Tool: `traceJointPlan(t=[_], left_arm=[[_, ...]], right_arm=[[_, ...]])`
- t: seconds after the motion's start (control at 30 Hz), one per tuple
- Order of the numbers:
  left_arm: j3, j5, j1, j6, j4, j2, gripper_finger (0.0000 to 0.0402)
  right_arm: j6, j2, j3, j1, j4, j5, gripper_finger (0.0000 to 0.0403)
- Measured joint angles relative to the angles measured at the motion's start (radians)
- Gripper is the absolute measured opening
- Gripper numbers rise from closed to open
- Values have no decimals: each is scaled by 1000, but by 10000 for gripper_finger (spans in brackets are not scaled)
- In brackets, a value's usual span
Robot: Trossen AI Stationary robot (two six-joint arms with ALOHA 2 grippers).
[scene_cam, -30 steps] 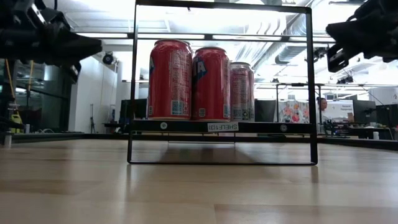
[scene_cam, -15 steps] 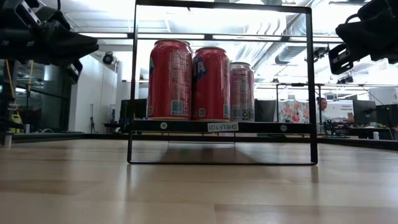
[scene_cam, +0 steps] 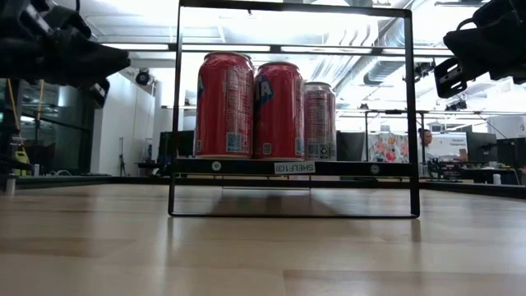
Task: Place canned beverage on shelf
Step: Return to Home Position
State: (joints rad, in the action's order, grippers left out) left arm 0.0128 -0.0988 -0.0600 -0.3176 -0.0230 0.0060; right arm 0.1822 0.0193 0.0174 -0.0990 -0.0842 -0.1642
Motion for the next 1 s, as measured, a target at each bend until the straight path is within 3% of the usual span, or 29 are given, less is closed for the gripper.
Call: traceJointPlan(t=[0.13, 0.27, 1.0], left_arm=[[0, 12, 0, 257, 1, 5, 4], [0, 11, 0, 380, 2, 6, 5], [0, 9, 0, 354, 2, 8, 5]], right_arm=[[0, 0, 0, 0, 0, 0, 0], [0, 0, 0, 0, 0, 0, 0], [0, 0, 0, 0, 34, 0, 0]])
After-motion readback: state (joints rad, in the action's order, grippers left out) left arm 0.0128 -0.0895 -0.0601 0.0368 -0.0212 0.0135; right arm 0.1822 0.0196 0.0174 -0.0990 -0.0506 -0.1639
